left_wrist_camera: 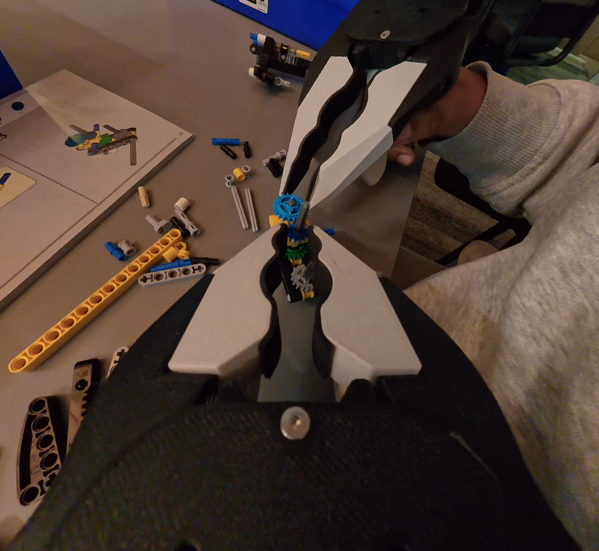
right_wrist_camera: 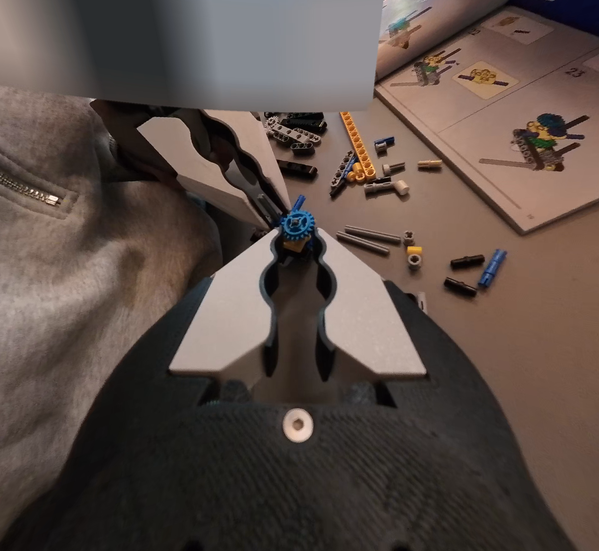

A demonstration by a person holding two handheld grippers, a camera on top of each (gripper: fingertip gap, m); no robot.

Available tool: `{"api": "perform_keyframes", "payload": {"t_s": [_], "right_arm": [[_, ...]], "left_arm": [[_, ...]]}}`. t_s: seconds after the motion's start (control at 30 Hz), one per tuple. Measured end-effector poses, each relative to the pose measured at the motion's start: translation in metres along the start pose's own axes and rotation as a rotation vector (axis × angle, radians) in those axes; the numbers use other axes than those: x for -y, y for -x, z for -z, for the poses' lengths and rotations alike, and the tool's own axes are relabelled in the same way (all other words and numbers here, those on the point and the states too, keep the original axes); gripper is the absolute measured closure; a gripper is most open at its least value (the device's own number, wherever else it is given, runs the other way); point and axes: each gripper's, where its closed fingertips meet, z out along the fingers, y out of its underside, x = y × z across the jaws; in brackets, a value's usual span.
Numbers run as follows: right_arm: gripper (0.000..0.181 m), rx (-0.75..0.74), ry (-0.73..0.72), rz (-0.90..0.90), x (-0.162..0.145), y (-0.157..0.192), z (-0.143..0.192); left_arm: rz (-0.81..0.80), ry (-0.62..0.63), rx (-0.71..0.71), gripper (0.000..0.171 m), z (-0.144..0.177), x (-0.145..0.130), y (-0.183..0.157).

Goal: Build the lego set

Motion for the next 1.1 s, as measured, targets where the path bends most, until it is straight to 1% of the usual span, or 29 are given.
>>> {"api": "perform_keyframes", "payload": {"t_s": [0.57, 0.6, 0.87, 0.9, 1.0, 1.03, 1.1], "right_arm": [[0.166, -0.009, -0.001, -0.005, 0.002, 0.0, -0.001], [0.166, -0.01, -0.001, -0.005, 0.002, 0.0, -0.001], [0.166, -0.017, 0.0, -0.004, 0.003, 0.0, -0.001], [0.163, -0.016, -0.001, -0.007, 0.003, -0.001, -0.001], [0.153, -0.014, -0.045, -0.024, 0.012, -0.001, 0.004], [0.153, -0.012, -0.075, -0.026, 0.018, -0.001, 0.007], [0.16, -0.024, -0.119, -0.013, 0.027, 0.0, 0.011]], "left_arm": [[0.056, -0.005, -0.071, 0.164, 0.001, 0.001, -0.002], [0.058, -0.007, -0.08, 0.166, 0.001, 0.001, -0.003], [0.064, -0.015, -0.066, 0.165, 0.002, 0.002, -0.001], [0.065, -0.022, -0.067, 0.165, 0.002, 0.003, -0.001], [0.075, -0.037, -0.071, 0.162, 0.004, 0.004, 0.0], [0.078, -0.039, -0.07, 0.161, 0.004, 0.004, 0.0], [0.076, -0.038, -0.069, 0.161, 0.004, 0.004, 0.0]]}}
